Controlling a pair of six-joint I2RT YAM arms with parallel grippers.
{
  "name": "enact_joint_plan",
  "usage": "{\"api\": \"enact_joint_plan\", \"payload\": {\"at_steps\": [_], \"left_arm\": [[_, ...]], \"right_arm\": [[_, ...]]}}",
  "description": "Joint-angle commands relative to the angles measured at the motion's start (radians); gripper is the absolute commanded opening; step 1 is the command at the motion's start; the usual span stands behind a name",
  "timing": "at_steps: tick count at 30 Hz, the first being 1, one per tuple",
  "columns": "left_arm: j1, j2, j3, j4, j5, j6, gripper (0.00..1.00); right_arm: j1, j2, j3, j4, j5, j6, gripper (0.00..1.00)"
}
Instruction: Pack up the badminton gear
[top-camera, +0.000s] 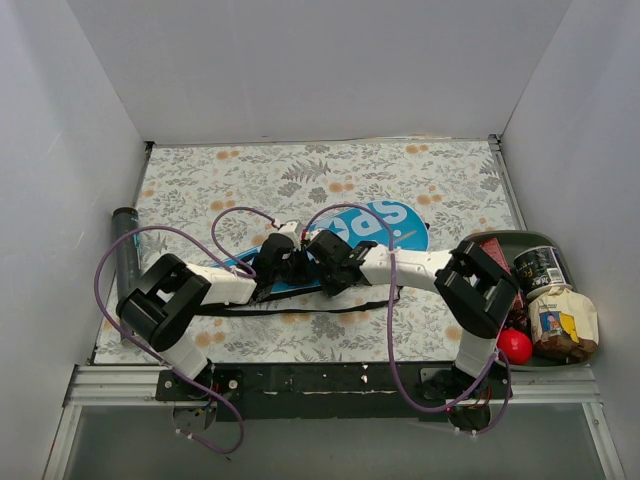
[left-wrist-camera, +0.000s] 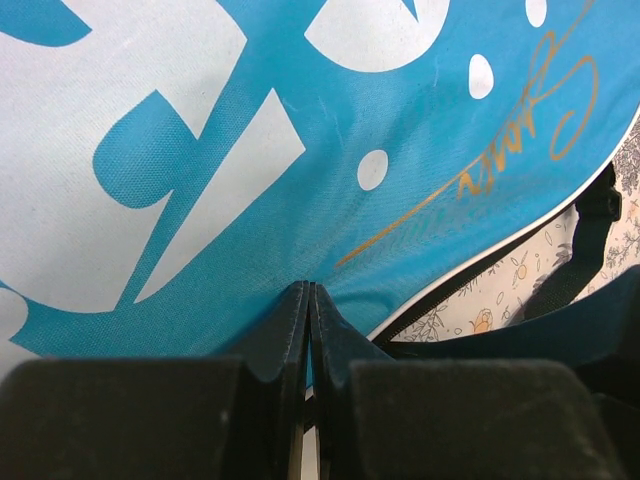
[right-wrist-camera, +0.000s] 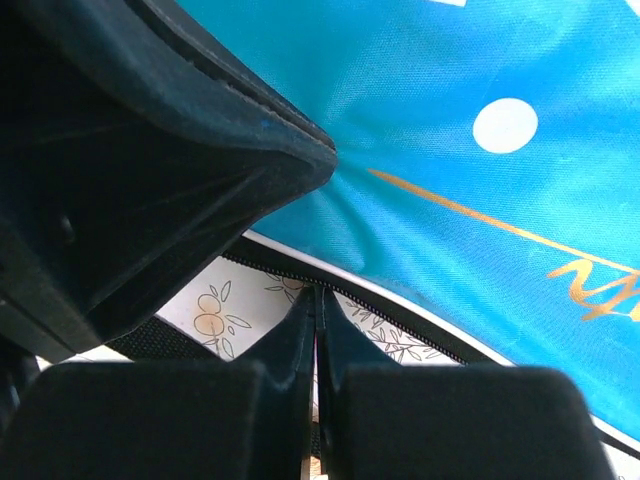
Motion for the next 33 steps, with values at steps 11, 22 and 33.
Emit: {"api": "enact_joint_plan", "payload": {"at_steps": [11, 22, 33], "left_arm": [[-0.019, 0.012, -0.051, -0.170, -0.006, 0.047, 0.00], [-0.023, 0.025, -0.045, -0.165, 0.000, 0.053, 0.00], [-0.023, 0.032, -0.048, -0.165, 0.002, 0.064, 0.00]], "right_arm": [[-0.010, -0.234, -0.220, -0.203, 0.242, 0.139, 0.41], [-0.138, -0.235, -0.303, -0.131, 0.279, 0.202, 0.46], [-0.219, -0.147, -0.313, -0.142, 0.347, 0.302, 0.49]]}}
